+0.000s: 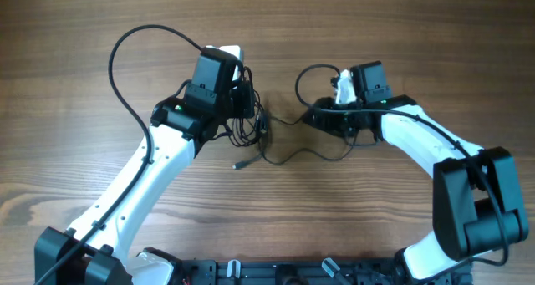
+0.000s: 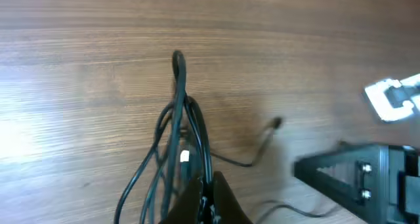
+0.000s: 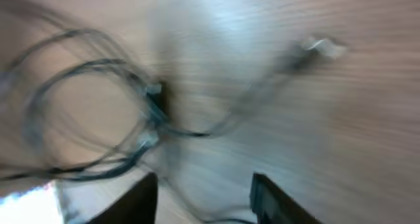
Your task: Untangle cables
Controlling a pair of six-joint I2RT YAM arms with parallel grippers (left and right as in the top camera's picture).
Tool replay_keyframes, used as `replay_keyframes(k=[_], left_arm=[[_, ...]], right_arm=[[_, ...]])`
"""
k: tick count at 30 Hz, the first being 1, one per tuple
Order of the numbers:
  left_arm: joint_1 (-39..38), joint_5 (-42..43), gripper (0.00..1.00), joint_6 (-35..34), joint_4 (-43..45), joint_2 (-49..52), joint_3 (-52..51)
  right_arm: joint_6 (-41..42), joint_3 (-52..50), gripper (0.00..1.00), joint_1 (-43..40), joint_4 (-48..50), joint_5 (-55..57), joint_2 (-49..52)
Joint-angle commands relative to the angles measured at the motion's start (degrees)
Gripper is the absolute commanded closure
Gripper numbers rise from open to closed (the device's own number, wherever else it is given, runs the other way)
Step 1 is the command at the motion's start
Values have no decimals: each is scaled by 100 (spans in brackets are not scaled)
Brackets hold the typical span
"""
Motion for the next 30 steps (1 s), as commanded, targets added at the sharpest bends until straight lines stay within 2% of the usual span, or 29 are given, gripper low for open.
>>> replay_keyframes(k=[1, 2, 3, 6, 8, 10, 11, 12, 13, 15, 17, 19, 23, 25, 30], left_arm=[[605, 1423, 96, -348, 251, 20, 20], [927, 2024, 96, -831, 251, 33, 20], [1064, 2330, 96, -1019, 275, 35, 20], [1235, 2994, 94, -1377, 446, 33, 20], [1211, 3073, 91, -1364, 461, 35, 17], [1113, 3053, 78, -1342, 389, 76, 17], [1064, 3005, 90, -1342, 372, 98, 17], [1049, 2968, 96, -1342, 376, 118, 17], [1049, 2964, 96, -1342, 380, 131, 17], [1049, 2509, 96, -1196, 332, 144, 17], [1088, 831, 93, -1019, 111, 149, 17], [1246, -393, 91, -1060, -83, 208, 17], [1626, -669, 69, -1010, -46, 767, 17], [1757, -682, 69, -326, 315, 1222, 17], [2035, -717, 67, 170, 562, 1753, 17]], right_arm=[[-546, 92, 34, -52, 960, -2592, -120], [-540, 92, 34, -33, 1364, -2949, -120], [-527, 92, 33, -13, 1637, -3136, -120], [-400, 92, 32, 17, 2251, -3506, -120], [-238, 92, 32, 20, 2422, -3523, -120], [-243, 92, 32, 52, 2426, -3580, -120], [-247, 92, 32, 92, 2428, -3635, -120], [-247, 92, 32, 133, 2428, -3626, -120], [-247, 92, 30, 149, 2426, -3589, -118], [-243, 90, 30, 173, 2420, -3536, -118], [-243, 85, 29, 234, 2118, -3069, -118], [-243, 35, 27, 343, 1934, -2645, -118], [-243, -7, 25, 719, 1709, -1593, -118], [-232, -7, 25, 1036, 1578, -710, -118], [-227, -7, 22, 1482, 1436, 398, -114]])
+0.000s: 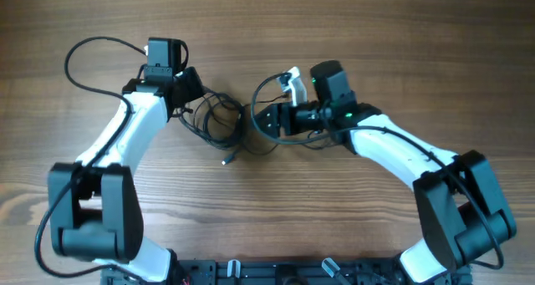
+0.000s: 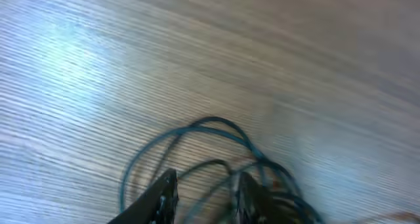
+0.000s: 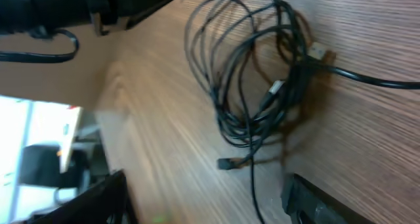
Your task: Untangle cables
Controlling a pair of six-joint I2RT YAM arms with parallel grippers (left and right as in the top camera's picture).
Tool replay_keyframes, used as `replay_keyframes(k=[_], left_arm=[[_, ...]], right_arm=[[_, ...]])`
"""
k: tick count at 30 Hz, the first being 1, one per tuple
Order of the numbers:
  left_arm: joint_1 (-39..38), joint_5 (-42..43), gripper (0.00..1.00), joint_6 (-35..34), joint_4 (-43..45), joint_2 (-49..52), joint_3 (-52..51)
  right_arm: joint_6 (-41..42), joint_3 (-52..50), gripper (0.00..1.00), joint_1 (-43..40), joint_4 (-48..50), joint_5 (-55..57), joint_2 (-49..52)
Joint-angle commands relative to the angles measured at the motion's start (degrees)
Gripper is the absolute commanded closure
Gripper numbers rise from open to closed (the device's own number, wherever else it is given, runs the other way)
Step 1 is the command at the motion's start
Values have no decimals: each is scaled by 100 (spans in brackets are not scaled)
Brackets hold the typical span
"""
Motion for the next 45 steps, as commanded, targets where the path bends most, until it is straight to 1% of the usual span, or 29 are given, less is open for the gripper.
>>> replay_keyframes(k=[1, 2, 4, 6, 7, 8, 9, 11, 12, 15, 16, 18, 20, 21, 22, 25, 29, 31, 32, 34, 35, 36, 37, 38, 39, 40, 41, 42, 45], left_arm=[[190, -138, 65, 608, -114, 291, 15], [190, -140, 60, 678, -177, 393, 15], [190, -138, 60, 734, -199, 573, 15], [190, -111, 66, 732, -188, 651, 15], [190, -44, 67, 732, -190, 651, 15], [190, 42, 74, 732, -197, 651, 15], [190, 240, 96, 732, -234, 651, 15], [190, 800, 96, 734, -240, 603, 15], [190, 1246, 96, 732, -240, 490, 17], [190, 3025, 96, 728, -238, 101, 17], [190, 3873, 96, 645, -238, -24, 15], [190, 4699, 96, 264, -238, -74, 15], [190, 5257, 96, 227, -238, -72, 15], [190, 5753, 96, 197, -227, -72, 15], [188, 6011, 96, -74, -190, -72, 15], [114, 6142, 96, -894, -164, -72, 15], [-83, 6166, 96, -1272, -120, -72, 15], [-168, 6164, 96, -1274, -122, -72, 15], [-195, 6166, 96, -1279, -120, -72, 15], [-214, 6166, 96, -1300, -114, -72, 15], [-214, 6067, 96, -1296, -55, -72, 15], [-214, 5893, 96, -1294, -37, -72, 15], [-214, 5431, 94, -1270, -44, -72, 15], [-214, 5117, 79, -1224, -42, -72, 15], [-214, 4778, 49, -1222, -52, -72, 15], [-214, 4481, 27, -1202, -74, -72, 15], [-199, 4124, 19, -1202, -164, -72, 15], [-168, 3991, 17, -1139, -214, -72, 15], [-90, 3991, 18, -868, -400, -72, 15]], right_arm=[[0, -37, 21, 197, -7, 898, -96], [0, -37, 21, 223, -7, 955, -92], [0, -37, 21, 236, -9, 973, -92], [0, -37, 20, 236, -11, 970, -92], [0, -37, 20, 236, -17, 970, -92], [0, -37, 20, 236, -33, 970, -92], [-2, -37, 21, 236, -52, 970, -92], [50, -37, 20, 236, -76, 960, -92], [166, -37, 18, 236, -72, 894, -92], [136, -37, 18, 236, 83, 422, -92], [136, -37, 19, 236, 170, 275, -92], [138, -37, 19, 240, 271, 142, -92], [138, -37, 20, 240, 271, 142, -92], [138, -37, 20, 243, 273, 142, -90], [138, -37, 20, 247, 299, 144, -85], [155, -37, 20, 358, 586, 144, 11], [153, -37, 19, 492, 1386, 177, 260], [170, -37, 33, 492, 1799, 190, 275], [267, -37, 46, 492, 1873, 195, 275], [282, -37, 73, 492, 1779, 216, 275], [284, -37, 96, 492, 1694, 216, 275], [284, -37, 96, 492, 1572, 219, 275], [293, -37, 96, 487, 1412, 238, 275], [299, -37, 96, 470, 1322, 232, 275], [295, -37, 96, 435, 1200, 234, 275], [299, -37, 96, 389, 1152, 227, 275], [299, -37, 96, 337, 1078, 234, 275], [313, -37, 96, 267, 1016, 232, 275], [627, -37, 96, 44, 723, 278, 275]])
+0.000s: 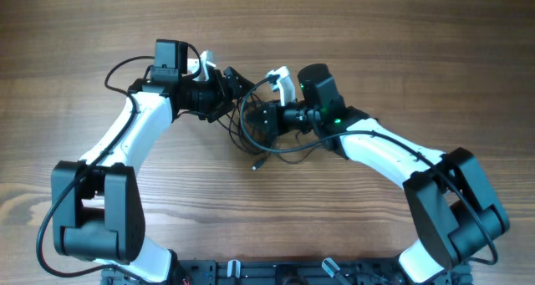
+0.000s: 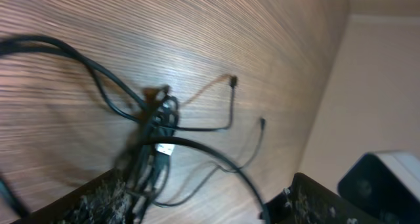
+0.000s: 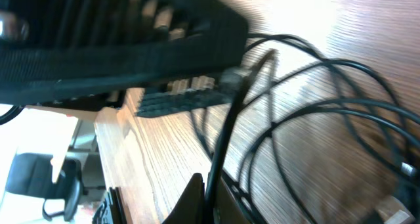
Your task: Untangle cables
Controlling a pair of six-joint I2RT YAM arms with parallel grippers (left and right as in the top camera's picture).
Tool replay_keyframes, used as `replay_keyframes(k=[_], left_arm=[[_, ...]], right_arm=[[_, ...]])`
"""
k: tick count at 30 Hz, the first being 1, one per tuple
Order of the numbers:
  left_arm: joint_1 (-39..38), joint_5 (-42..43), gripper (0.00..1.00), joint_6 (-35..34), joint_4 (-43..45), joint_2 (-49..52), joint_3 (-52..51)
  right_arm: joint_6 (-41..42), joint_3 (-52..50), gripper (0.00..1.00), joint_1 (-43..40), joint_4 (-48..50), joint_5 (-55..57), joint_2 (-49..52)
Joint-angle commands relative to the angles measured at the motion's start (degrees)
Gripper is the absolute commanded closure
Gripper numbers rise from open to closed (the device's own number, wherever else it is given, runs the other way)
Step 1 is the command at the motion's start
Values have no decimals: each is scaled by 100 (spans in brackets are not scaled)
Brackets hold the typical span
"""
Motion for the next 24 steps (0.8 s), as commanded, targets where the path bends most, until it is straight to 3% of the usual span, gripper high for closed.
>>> replay_keyframes(k=[1, 3, 7, 10, 12, 13, 14, 15, 17, 24], left_arm=[[90, -376, 20, 442, -232, -79, 15], [50, -396, 28, 638, -507, -24, 15], [-269, -533, 28, 732, -520, 264, -68], [-535, -1152, 29, 732, -518, 494, -76], [-706, -1572, 36, 732, -525, 621, -76], [-782, -1847, 44, 730, -520, 660, -76], [-874, -2203, 66, 730, -518, 715, -76], [-1003, -2859, 96, 730, -525, 826, -76], [-1040, -3381, 96, 730, -557, 988, -79], [-957, -5095, 96, 726, -933, 1049, -114]], right_arm=[[433, 9, 96, -238, -201, 127, 136], [748, 9, 96, -251, -269, 293, 136], [741, 9, 96, -251, -297, 293, 136], [743, 9, 96, -251, -299, 293, 136], [741, 9, 96, -251, -297, 293, 136], [745, 9, 96, -251, -297, 291, 136], [743, 9, 96, -251, -295, 245, 136], [691, 11, 96, -269, -103, -219, 122], [688, 11, 96, -407, 208, -841, 2], [684, 11, 96, -1029, 175, -960, -1482]])
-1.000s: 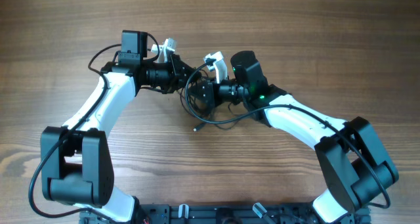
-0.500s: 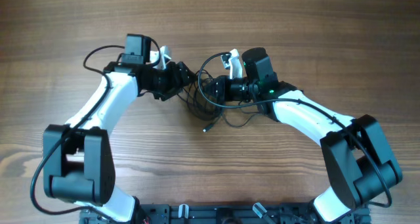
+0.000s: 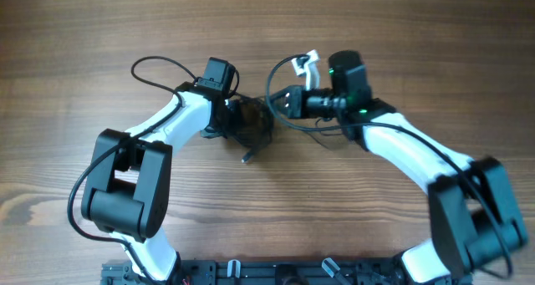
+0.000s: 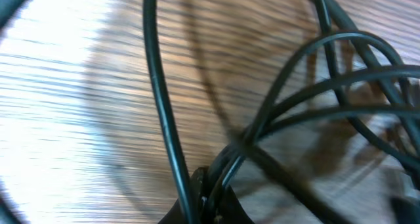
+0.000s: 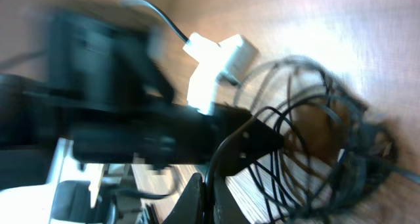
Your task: Untangle cables
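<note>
A tangle of thin black cables (image 3: 252, 122) lies on the wooden table between my two arms. My left gripper (image 3: 232, 118) sits at the tangle's left edge. In the left wrist view the left gripper (image 4: 211, 201) is shut on a few black strands (image 4: 308, 86) that fan out above it. My right gripper (image 3: 286, 101) is at the tangle's right side. In the right wrist view the right gripper (image 5: 207, 198) is shut on one black strand, with the knot (image 5: 328, 132) beyond it. A loose plug end (image 3: 245, 159) pokes out below the tangle.
The left arm's own black lead loops out behind it (image 3: 155, 63). A white connector (image 3: 306, 63) sticks up by the right wrist. Wooden tabletop (image 3: 84, 193) extends on all sides. The left arm (image 5: 118, 112) fills the left of the right wrist view.
My left gripper was open above and left of the tangle; now it is lower and shut on strands. My right gripper, still shut on its strand, has moved right and farther from me.
At first my left gripper held the bundle and my right one stood open to its right. Then the left was open left of the tangle and the right open beside it. Later the right had shut on a strand; now both grip the tangle from opposite sides.
</note>
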Controlling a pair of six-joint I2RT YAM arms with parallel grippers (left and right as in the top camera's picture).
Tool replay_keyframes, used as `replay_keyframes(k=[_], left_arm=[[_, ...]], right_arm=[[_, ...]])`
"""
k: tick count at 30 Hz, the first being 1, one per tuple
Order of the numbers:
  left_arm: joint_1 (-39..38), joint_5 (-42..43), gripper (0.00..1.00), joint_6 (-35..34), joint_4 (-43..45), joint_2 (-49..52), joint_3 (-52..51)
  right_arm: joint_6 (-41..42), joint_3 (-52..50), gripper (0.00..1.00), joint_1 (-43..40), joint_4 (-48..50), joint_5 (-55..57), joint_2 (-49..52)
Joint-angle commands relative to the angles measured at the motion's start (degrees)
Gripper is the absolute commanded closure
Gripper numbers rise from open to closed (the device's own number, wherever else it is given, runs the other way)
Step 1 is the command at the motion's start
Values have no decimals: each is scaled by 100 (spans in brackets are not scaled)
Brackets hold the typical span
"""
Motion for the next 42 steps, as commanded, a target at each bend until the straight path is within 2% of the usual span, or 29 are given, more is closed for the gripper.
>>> replay_keyframes(k=[1, 5, 9, 14, 15, 16, 19, 20, 21, 22, 25, 29, 30, 35, 41, 42], left_arm=[[179, -1261, 96, 24, -125, 142, -157], [444, -1292, 96, 26, -127, 142, -249], [844, -1292, 96, 9, -125, 142, -317], [1449, -1261, 96, -315, -129, 142, -337], [1598, -1075, 96, -341, -105, 142, -352], [1832, -505, 96, -262, -76, 142, -363], [1982, 540, 96, 599, 46, 142, -363], [1974, 715, 96, 691, 76, 142, -363], [1950, 863, 96, 787, 120, 142, -363], [1912, 879, 96, 787, 155, 142, -363], [1843, 881, 96, 782, 216, 142, -363], [1838, 879, 96, 780, 221, 142, -363], [1838, 879, 96, 780, 221, 142, -363], [1838, 879, 96, 778, 221, 142, -363], [1836, 881, 96, 778, 232, 142, -363], [1825, 881, 96, 778, 243, 142, -363]], right_arm=[[7, 39, 96, -334, 114, -295, -1215], [11, 39, 96, -678, 114, -142, -2153], [-7, 39, 96, -935, 111, 507, -3084], [-466, 39, 96, -942, 179, 1200, -3718], [-470, 39, 96, -942, 195, 1322, -3797], [-483, 39, 96, -942, 149, 1482, -3847], [-450, 39, 96, -929, -293, 1449, -3746], [-450, 39, 86, -927, -581, 1456, -3661], [-446, 39, 66, -927, -881, 1456, -3541], [-393, 39, 63, -925, -1196, 1451, -3368], [17, 39, 38, -922, -2203, 1355, -2660], [20, 39, 34, -791, -2599, 772, -1554], [20, 39, 26, -721, -2632, 699, -1241], [468, 39, 12, -245, -2293, 518, 391], [514, 37, 12, 442, -461, -101, 1545], [511, 39, 15, 520, -286, -101, 1604]])
